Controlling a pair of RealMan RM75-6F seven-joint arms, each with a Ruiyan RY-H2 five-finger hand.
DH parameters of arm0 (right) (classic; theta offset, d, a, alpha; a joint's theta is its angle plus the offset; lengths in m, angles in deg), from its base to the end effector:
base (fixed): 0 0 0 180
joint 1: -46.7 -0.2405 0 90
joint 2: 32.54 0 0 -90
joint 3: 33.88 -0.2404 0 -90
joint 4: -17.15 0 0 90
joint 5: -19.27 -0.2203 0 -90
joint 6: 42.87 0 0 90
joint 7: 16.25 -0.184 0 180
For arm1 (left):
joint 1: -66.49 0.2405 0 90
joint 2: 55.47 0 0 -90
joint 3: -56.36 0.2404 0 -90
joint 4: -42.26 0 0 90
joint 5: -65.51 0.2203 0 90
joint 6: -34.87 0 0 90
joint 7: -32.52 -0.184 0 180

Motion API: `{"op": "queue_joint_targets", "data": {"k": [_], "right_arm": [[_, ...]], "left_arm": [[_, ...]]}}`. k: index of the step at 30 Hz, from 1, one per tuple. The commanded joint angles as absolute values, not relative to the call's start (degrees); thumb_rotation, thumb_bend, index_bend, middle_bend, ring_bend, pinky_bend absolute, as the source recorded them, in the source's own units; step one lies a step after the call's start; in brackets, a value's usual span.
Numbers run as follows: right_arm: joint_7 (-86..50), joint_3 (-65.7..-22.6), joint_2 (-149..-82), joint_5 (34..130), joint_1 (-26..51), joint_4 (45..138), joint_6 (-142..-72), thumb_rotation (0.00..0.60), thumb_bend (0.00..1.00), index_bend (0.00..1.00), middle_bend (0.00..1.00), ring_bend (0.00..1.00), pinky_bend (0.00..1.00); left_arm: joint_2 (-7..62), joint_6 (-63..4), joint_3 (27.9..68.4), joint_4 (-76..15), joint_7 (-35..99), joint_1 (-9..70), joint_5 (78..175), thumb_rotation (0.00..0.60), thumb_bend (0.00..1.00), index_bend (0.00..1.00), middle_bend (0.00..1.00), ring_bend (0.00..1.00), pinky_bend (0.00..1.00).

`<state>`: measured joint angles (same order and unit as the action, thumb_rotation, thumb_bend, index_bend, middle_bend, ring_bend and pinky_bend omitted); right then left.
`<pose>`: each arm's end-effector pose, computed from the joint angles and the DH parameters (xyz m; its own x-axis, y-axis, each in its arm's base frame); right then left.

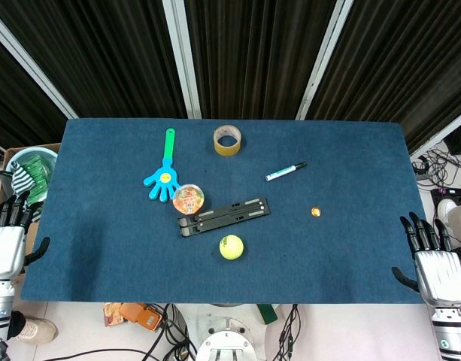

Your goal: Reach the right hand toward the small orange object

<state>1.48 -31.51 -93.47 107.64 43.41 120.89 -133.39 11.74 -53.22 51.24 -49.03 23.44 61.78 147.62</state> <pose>-0.2661 -0.1905 0.1413 0.5467 -0.0099 0.8373 -0.8373 -0.0211 0.5464 -0.3038 0.2274 0.1480 0.4988 -0.0755 0.8634 0.8664 0.0710 -0.4943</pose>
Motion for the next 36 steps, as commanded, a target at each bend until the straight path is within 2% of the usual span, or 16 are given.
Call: {"op": "queue_joint_targets", "data": {"k": [1, 13, 16, 19, 27, 31, 36], "right_arm": [[1.4, -31.6, -93.4, 107.9, 43.5, 121.0, -133.0, 0.600, 0.26, 0.00, 0.08, 0.15, 0.01], [-0.3, -32.3, -92.8, 108.3, 43.8, 121.1, -131.5, 0.600, 0.26, 0.00, 0.08, 0.15, 0.01], [-1.6, -32.3, -93.0, 107.6, 42.9, 120.8, -128.9, 0.600, 0.26, 0.00, 0.08, 0.15, 0.01], [-5.3, -33.2, -93.7, 106.4, 39.5, 118.9, -122.7, 0.600, 0.26, 0.01, 0.08, 0.15, 0.01], [-16.7, -42.2, -101.2, 95.2, 26.3, 105.2, -103.7, 0.600, 0.26, 0.06, 0.08, 0.14, 0.01], [-22.7, -44.3, -104.9, 92.3, 22.1, 98.5, -97.2, 0.600, 0.26, 0.14, 0.08, 0.14, 0.00], [-26.5, -45.4, -109.0, 91.1, 18.5, 92.1, -92.4, 0.600, 0.26, 0.20, 0.08, 0.14, 0.00]], "left_arm": [[11.6, -53.3, 51.4, -49.1, 23.2, 61.9, 147.7, 0.600, 0.26, 0.19, 0.04, 0.00, 0.10], [11.6, -53.1, 51.4, -49.1, 22.5, 61.8, 147.7, 0.600, 0.25, 0.19, 0.04, 0.00, 0.10], [11.7, -53.3, 51.5, -49.3, 22.4, 61.9, 147.9, 0.600, 0.26, 0.19, 0.04, 0.00, 0.10], [11.6, -53.5, 51.7, -49.3, 21.8, 62.0, 148.4, 0.600, 0.26, 0.19, 0.04, 0.00, 0.10], [11.6, -53.2, 51.0, -49.3, 22.8, 62.0, 147.2, 0.600, 0.26, 0.19, 0.04, 0.00, 0.10], [11.6, -53.4, 51.0, -49.5, 22.7, 62.1, 147.2, 0.600, 0.26, 0.19, 0.04, 0.00, 0.10], [11.7, -53.8, 51.0, -49.3, 22.4, 62.2, 147.3, 0.600, 0.26, 0.19, 0.04, 0.00, 0.10]]}}
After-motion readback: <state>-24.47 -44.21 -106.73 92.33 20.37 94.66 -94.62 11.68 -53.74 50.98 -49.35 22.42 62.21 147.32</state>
